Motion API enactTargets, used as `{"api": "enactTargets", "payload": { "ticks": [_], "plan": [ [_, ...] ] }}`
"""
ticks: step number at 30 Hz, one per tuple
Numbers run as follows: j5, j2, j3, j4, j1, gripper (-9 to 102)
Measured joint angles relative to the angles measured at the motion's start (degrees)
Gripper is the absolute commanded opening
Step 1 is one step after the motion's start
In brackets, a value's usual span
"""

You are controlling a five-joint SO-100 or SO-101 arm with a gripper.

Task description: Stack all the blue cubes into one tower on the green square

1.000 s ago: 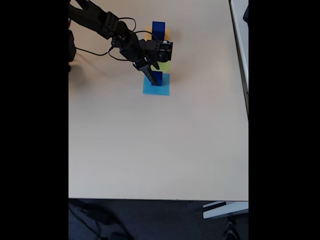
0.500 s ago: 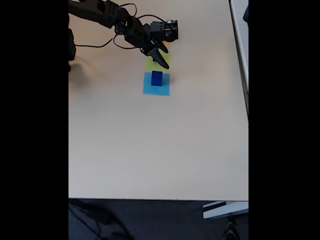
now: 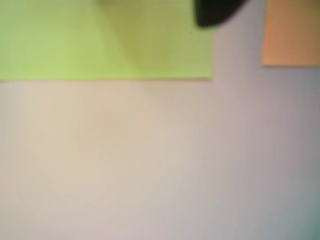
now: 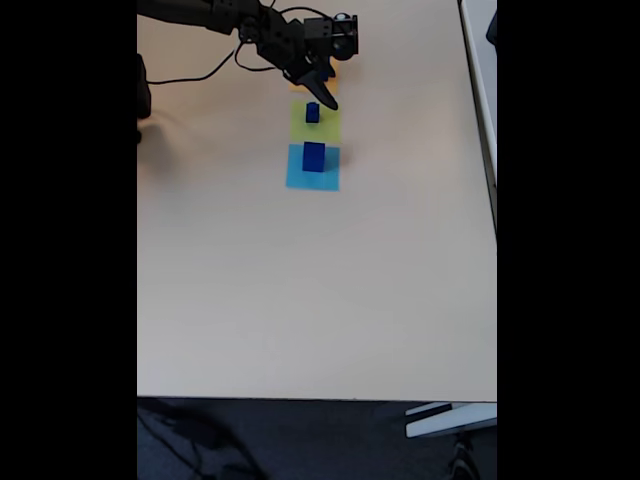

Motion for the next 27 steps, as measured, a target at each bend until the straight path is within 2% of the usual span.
{"api": "enactTargets", "payload": {
  "ticks": [13, 27],
  "plan": [
    [5.5, -0.4, 2.9, 0.0, -3.9, 34],
    [3.9, -0.5, 11.0, -8.4, -4.0, 33]
  ]
}}
